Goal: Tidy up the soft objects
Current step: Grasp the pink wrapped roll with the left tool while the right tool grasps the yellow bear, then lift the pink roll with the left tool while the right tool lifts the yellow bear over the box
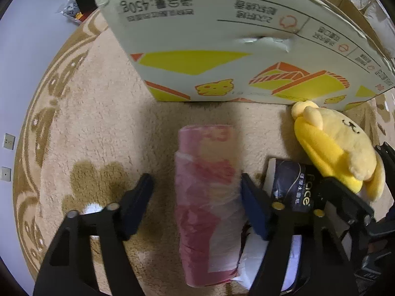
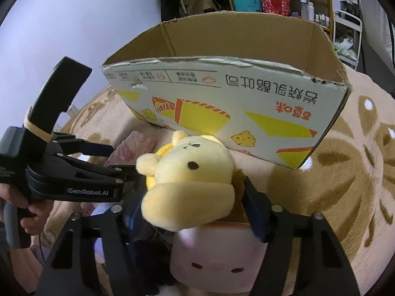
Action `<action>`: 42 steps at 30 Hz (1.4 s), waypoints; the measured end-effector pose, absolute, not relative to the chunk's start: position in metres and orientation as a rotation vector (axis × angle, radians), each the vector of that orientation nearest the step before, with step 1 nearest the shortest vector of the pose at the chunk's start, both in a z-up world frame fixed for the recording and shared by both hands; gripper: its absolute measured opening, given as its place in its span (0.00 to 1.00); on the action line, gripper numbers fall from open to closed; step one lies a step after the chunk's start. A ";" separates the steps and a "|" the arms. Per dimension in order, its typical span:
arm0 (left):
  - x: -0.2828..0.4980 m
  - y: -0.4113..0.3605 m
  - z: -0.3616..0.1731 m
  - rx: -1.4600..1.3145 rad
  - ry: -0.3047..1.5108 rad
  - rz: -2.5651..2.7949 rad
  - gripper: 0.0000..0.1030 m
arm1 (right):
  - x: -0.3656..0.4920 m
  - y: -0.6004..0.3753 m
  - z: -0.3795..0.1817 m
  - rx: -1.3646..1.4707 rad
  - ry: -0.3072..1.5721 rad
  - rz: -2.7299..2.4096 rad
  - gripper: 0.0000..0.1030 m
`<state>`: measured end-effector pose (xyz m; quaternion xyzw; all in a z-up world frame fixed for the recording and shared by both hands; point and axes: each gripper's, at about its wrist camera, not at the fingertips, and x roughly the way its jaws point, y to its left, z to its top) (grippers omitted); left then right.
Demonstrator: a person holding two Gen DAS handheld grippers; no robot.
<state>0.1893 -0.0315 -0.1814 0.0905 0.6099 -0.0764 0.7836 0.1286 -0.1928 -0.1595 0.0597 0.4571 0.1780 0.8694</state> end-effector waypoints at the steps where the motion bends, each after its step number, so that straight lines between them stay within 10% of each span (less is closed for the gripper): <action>1: 0.190 -0.030 -0.181 0.187 1.313 -0.165 0.52 | 0.128 -0.192 -0.159 0.123 0.956 0.371 0.67; 42: 0.113 0.002 -0.009 0.103 0.742 -0.056 0.43 | 0.069 -0.235 -0.060 0.169 0.646 0.302 0.63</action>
